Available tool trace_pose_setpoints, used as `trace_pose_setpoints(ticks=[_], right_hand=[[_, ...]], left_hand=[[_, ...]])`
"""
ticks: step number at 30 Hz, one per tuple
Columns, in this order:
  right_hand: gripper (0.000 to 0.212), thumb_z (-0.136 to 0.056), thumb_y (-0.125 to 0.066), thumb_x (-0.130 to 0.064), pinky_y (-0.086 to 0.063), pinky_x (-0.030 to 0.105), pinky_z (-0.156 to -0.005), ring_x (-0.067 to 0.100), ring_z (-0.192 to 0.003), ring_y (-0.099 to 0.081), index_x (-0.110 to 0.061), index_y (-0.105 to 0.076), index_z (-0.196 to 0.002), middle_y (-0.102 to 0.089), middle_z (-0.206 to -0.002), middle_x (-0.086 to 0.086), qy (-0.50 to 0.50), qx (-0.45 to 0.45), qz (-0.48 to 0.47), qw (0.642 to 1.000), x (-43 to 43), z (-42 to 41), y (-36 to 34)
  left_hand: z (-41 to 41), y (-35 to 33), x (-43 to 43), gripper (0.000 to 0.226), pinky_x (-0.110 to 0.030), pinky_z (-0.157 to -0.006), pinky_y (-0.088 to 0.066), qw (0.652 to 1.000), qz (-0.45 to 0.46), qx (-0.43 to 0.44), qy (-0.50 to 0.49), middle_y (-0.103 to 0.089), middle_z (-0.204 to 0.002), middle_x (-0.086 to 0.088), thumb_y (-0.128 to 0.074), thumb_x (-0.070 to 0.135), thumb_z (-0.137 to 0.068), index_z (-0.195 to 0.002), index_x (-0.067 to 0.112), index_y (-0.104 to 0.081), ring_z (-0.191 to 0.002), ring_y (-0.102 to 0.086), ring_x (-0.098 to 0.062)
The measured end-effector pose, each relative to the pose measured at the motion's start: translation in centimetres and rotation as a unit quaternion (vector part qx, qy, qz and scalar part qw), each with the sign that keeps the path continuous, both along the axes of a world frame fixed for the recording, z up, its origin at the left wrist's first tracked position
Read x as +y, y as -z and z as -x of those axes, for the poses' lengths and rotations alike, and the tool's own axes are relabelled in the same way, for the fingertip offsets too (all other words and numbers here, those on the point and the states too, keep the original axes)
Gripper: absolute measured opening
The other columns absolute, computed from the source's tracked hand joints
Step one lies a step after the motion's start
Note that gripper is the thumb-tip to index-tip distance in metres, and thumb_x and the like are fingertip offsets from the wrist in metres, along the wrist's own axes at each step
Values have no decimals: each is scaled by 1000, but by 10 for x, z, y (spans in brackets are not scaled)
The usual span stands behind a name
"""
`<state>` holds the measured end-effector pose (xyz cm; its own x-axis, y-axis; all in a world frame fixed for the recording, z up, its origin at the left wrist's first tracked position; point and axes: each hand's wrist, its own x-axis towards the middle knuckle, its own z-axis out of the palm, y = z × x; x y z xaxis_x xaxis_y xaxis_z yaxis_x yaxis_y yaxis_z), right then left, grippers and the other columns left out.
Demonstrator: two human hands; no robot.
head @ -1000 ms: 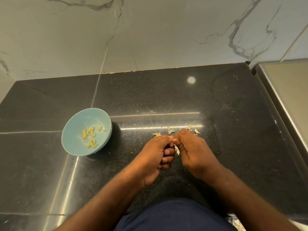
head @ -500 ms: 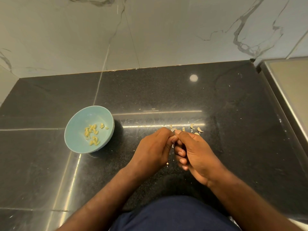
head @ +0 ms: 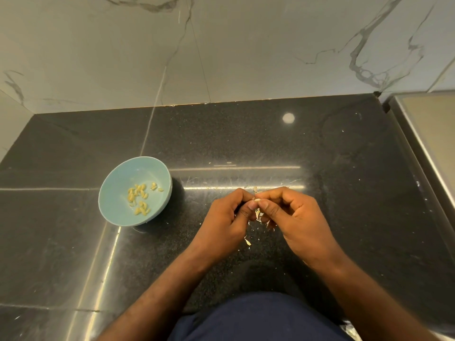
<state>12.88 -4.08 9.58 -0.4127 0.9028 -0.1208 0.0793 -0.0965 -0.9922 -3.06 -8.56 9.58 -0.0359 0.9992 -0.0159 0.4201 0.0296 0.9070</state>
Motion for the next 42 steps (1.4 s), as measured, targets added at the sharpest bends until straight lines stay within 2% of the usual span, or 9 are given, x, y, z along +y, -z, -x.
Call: trace_pose_setpoints(ticks=[5,9,17,21,25,29,32,36,42], right_hand=[[13,-91,-66,-6,-53,25,-60,16,-71,-67,-14,-75,-95,-75,-82,5,27,36,62,997,0,0,2],[15,-92,-66,-6,-54,26,-64,17,-77,-72,-17,-75,-96,-76,-86,4,28,7,48,998,1,1,3],[28,-95,-63,-7,-57,25,-73,10,-77,-69,-32,-74,-105,-75,-86,-9,-1,-32,8,999,2,3,4],[33,-94,-66,-8,-57,24,-73,9,-75,-66,-37,-72,-107,-71,-88,-9,-15,-59,-36,997,5,2,2],[37,-93,-67,-11,-54,22,-71,9,-76,-63,-46,-68,-104,-67,-82,-4,-29,-89,-101,990,5,2,-1],[30,-93,-68,-12,-52,18,-68,8,-76,-63,-36,-72,-109,-68,-82,-6,-29,-94,-106,989,3,3,1],[29,-91,-69,-8,-53,18,-70,4,-75,-67,-30,-72,-109,-74,-86,-9,-1,-44,-32,999,1,5,2],[28,-89,-70,-4,-57,26,-71,13,-72,-68,-24,-72,-108,-75,-84,1,22,6,27,999,0,6,1],[21,-86,-73,-4,-56,26,-68,18,-75,-69,-15,-75,-104,-76,-85,6,38,31,48,998,1,3,1]], left_hand=[[4,-5,-2,5,-43,-60,-55,999,7,-41,-22,-68,-76,-3,-67,19,-93,-92,15,-69,-65,-63,-24],[5,-7,-1,6,-36,-64,-58,998,14,-39,-38,-72,-81,2,-70,20,-91,-95,17,-73,-67,-67,-16],[-3,-9,3,6,-35,-60,-55,997,32,-18,-61,-70,-72,-2,-67,17,-93,-89,18,-71,-65,-65,-24],[-4,-10,3,9,-17,-53,-48,993,61,-65,-77,-69,-67,-3,-65,12,-93,-88,11,-72,-55,-61,-9],[-2,-9,3,14,-20,-51,-48,987,82,-111,-83,-69,-71,-15,-63,14,-95,-88,7,-71,-54,-59,-9],[-1,-7,2,12,-22,-52,-50,984,85,-123,-92,-70,-75,-17,-63,14,-94,-88,7,-70,-59,-62,-16],[-3,-7,1,12,-23,-52,-49,983,81,-127,-100,-68,-73,-16,-66,16,-93,-88,6,-69,-56,-59,-13],[-4,-8,3,8,-21,-52,-49,983,79,-132,-101,-69,-75,-14,-66,14,-93,-88,8,-70,-58,-60,-8],[-2,-11,4,11,-22,-54,-52,980,80,-162,-79,-72,-78,-6,-63,14,-94,-93,8,-71,-65,-64,-14]])
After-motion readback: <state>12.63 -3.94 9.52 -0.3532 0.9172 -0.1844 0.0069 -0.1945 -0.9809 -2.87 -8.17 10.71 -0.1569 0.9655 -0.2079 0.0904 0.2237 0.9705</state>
